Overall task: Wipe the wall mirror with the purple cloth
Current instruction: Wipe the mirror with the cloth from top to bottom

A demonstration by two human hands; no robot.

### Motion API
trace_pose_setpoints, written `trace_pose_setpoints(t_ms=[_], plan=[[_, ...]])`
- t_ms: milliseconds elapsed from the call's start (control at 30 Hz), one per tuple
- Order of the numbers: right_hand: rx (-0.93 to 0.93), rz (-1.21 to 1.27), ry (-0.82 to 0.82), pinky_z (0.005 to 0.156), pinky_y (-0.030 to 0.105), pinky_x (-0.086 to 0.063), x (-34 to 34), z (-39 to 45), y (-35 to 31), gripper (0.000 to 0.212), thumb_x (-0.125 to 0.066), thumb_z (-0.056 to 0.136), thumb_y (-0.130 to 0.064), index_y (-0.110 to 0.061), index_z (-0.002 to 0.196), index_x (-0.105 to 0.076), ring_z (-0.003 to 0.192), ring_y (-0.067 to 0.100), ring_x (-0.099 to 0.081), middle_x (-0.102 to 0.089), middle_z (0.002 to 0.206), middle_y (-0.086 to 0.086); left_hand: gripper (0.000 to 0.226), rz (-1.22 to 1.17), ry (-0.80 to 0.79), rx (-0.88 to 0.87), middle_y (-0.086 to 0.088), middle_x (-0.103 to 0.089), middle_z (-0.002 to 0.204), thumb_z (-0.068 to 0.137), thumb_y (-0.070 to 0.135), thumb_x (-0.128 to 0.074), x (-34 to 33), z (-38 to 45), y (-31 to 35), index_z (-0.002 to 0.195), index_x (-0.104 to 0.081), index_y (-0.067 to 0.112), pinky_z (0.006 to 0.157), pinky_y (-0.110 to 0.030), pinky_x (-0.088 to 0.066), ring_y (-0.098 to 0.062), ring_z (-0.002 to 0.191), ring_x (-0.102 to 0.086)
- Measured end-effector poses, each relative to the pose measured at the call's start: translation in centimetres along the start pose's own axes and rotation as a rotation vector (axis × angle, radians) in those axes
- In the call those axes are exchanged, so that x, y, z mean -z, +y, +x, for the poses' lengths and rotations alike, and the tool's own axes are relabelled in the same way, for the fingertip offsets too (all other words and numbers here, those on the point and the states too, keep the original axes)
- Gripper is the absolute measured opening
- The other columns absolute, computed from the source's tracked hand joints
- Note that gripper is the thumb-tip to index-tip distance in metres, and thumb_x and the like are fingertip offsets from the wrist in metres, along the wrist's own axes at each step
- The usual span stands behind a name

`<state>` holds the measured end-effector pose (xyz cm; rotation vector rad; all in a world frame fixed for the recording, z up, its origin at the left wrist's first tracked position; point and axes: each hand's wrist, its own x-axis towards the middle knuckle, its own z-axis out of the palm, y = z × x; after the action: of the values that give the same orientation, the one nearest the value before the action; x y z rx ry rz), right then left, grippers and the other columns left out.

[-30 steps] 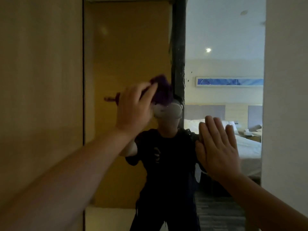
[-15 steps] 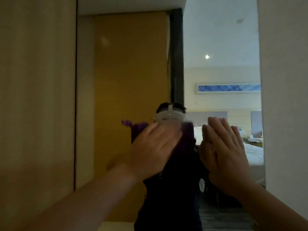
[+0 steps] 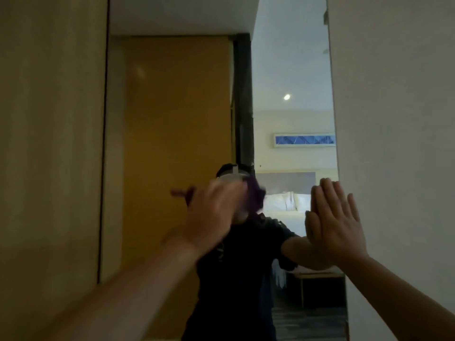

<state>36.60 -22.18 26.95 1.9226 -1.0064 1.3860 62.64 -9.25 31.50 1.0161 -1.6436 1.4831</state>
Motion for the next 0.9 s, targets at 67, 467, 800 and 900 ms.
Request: trace_pose_setpoints(t_ms=[67, 467, 800, 900], plan=[[-0.004, -0.002, 0.007, 0.121, 0.052, -0.007, -0.3, -0.1, 0.1, 0.061, -0.015, 0.102, -0.043, -0.012, 0.155, -0.02, 0.152, 0.025, -0.003, -0.008, 0.165, 0.009, 0.039, 0.048, 0.094, 0.104, -0.01, -0.062, 0.126, 0.092, 0.009, -0.061, 0.2, 8.3, -2.5, 0.131, -0.058, 0.007, 0.1, -0.043, -0.043, -0.031, 0.114, -0.054], [0.034, 0.025, 0.072, 0.12, 0.05, -0.008, -0.6, 0.0, 0.5, 0.059, -0.021, 0.101, -0.041, -0.017, 0.154, -0.013, 0.152, 0.024, -0.004, -0.011, 0.164, 0.006, 0.047, 0.087, -0.118, -0.143, -0.009, -0.047, 0.149, 0.099, 0.026, -0.051, -3.3, 12.8, 0.1, 0.142, -0.048, 0.01, 0.114, -0.045, -0.029, -0.027, 0.138, -0.042], [0.009, 0.161, 0.072, 0.121, 0.05, -0.013, 0.3, 0.1, 0.4, 0.058, -0.012, 0.102, -0.047, -0.018, 0.152, -0.02, 0.152, 0.018, -0.007, -0.017, 0.162, 0.003, 0.049, -0.014, -0.307, -0.223, -0.002, -0.047, 0.15, 0.093, 0.024, -0.065, -4.7, -11.6, 10.5, 0.14, -0.053, 0.02, 0.106, -0.041, -0.039, -0.024, 0.136, -0.047], [-0.109, 0.186, 0.096, 0.122, 0.048, -0.012, 1.6, 0.9, 2.6, 0.062, -0.012, 0.101, -0.048, -0.018, 0.154, -0.019, 0.152, 0.019, -0.007, -0.012, 0.162, 0.002, 0.04, -0.053, -0.264, -0.157, 0.002, -0.053, 0.145, 0.097, 0.028, -0.064, -4.7, -12.0, 10.6, 0.136, -0.058, 0.024, 0.097, -0.036, -0.044, -0.02, 0.124, -0.057]])
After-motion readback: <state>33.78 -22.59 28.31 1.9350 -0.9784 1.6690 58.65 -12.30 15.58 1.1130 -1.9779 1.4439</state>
